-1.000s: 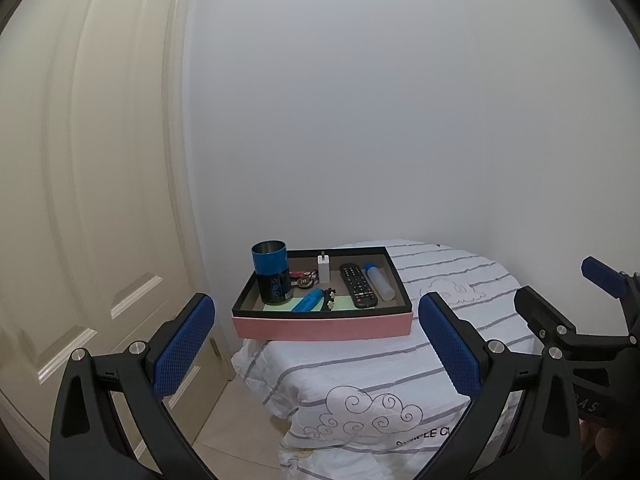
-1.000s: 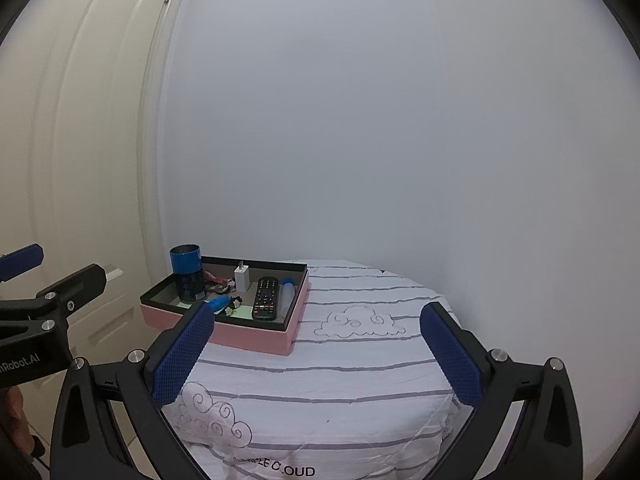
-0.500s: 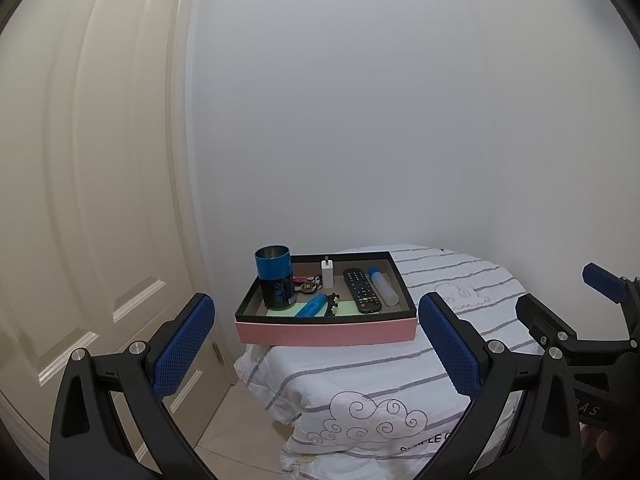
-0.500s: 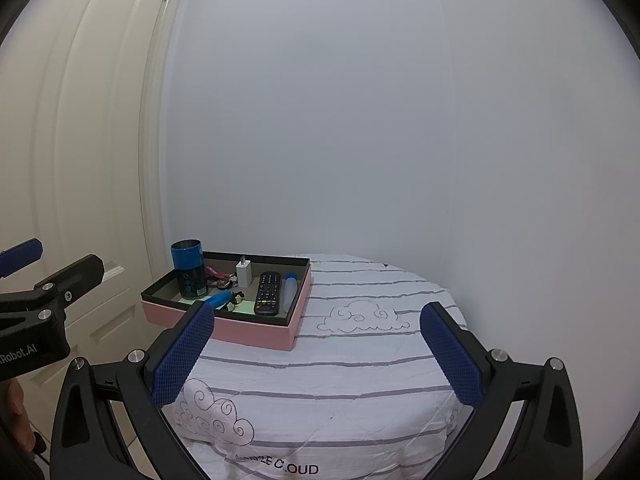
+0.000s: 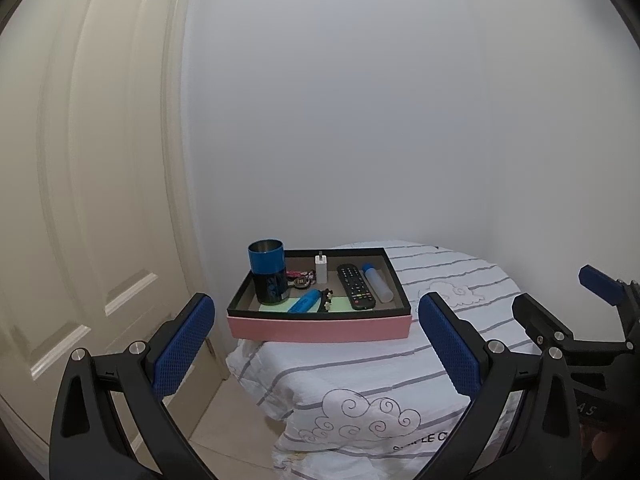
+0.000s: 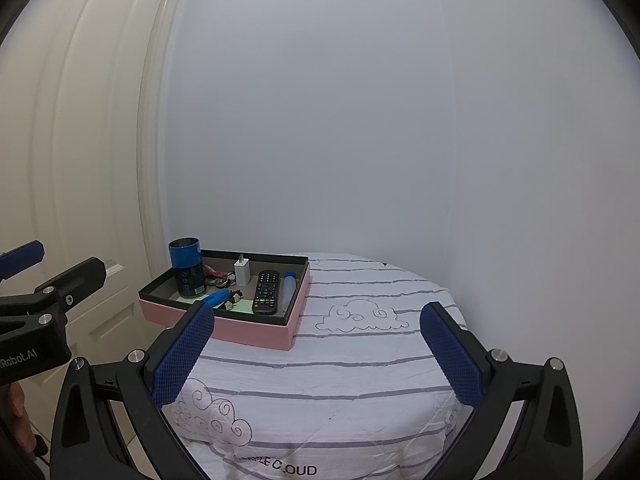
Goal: Organize rigid objects
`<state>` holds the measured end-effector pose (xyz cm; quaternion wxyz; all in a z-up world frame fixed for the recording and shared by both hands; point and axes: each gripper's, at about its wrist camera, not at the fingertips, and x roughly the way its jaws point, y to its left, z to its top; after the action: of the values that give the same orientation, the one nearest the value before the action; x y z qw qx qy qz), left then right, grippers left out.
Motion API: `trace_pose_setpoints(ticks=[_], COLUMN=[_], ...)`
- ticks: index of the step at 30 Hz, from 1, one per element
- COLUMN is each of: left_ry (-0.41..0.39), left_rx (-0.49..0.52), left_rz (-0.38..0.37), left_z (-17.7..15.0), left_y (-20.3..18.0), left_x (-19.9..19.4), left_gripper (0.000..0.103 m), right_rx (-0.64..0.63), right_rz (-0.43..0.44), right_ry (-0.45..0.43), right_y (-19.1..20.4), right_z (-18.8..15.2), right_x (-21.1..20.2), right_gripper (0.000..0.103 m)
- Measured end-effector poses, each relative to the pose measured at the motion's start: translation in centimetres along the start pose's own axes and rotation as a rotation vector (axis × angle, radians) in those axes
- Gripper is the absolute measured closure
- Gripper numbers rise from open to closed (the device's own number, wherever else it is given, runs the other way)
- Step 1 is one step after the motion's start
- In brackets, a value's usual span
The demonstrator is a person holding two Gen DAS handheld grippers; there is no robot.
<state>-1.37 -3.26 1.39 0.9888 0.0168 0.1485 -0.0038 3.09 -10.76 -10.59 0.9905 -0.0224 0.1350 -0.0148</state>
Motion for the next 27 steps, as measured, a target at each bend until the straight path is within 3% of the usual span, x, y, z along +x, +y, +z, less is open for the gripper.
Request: trace_pose_setpoints(ticks=[27], left_ry=[0.025], left_rx=[-0.030], left_rz=[-0.044], left_z=[-0.3], left_y=[0.0], left_x=[1.1], left_gripper=[0.000], right_rx=[0.007], right_rz=[-0.006], right_ry=[0.027], right_y=[0.4], right_z=[-0.2], right_x=[1.3], right_gripper=[0.000])
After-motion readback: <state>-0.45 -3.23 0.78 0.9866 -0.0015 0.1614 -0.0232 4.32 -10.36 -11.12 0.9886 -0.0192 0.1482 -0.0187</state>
